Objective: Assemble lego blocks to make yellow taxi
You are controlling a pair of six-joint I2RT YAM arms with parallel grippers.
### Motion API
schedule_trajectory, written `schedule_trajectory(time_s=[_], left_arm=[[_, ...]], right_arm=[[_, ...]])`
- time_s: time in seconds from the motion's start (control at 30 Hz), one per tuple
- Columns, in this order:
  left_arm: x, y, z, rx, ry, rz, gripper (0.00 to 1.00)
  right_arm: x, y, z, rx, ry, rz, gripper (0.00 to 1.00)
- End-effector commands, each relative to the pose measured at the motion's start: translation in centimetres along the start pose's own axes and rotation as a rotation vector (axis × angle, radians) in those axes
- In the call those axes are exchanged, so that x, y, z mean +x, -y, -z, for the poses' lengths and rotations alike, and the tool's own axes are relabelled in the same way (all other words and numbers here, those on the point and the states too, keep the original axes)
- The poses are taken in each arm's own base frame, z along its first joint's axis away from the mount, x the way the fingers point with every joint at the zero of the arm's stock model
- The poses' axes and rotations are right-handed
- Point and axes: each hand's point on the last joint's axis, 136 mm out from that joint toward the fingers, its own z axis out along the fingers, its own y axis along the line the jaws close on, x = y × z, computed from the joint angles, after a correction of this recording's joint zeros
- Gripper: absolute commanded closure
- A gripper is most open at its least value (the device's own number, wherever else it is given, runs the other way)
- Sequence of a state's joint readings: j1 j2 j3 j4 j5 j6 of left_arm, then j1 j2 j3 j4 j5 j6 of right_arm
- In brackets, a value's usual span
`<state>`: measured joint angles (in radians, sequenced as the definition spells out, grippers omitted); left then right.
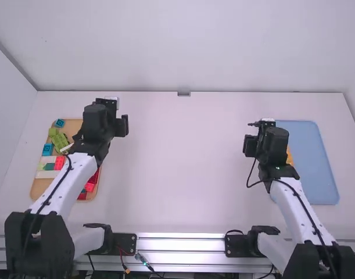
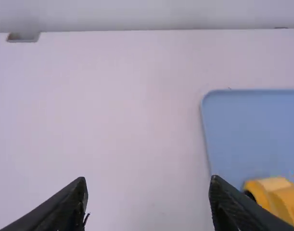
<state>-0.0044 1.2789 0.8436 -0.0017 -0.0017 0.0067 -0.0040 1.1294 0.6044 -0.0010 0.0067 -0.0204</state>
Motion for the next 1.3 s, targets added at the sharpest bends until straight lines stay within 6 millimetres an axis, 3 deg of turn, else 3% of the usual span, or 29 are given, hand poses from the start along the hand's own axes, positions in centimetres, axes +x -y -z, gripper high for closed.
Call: schedule_trajectory(time_s=[0.0,0.4,0.83,0.93,1.2,1.27], left_arm=[[0.6,-0.1,1.4,-0.002,0.018,0.009,0.38],[6.8,-0.1,5.0,-0.002,0.018,0.009,0.65],[14.0,0.0,6.8,-0.002,0.018,0.009,0.93],[15.7,0.0,7.0,-0.002,0.018,0.009,1.00],[19.7,0.0,6.8,-0.002,0.018,0.009,1.00],[19.8,0.0,6.9,-0.002,0.035,0.009,1.00]], right_arm=[[1.2,-0.3,0.9,-0.010,0.009,-0.018,0.40],[8.2,-0.4,3.0,-0.010,0.009,-0.018,0.68],[15.1,-0.5,3.1,-0.010,0.013,-0.018,0.95],[13.9,-0.5,3.5,-0.009,0.070,-0.017,1.00],[10.9,-0.5,4.8,-0.008,0.211,-0.016,1.00],[10.3,-0.5,5.1,-0.008,0.241,-0.015,1.00]])
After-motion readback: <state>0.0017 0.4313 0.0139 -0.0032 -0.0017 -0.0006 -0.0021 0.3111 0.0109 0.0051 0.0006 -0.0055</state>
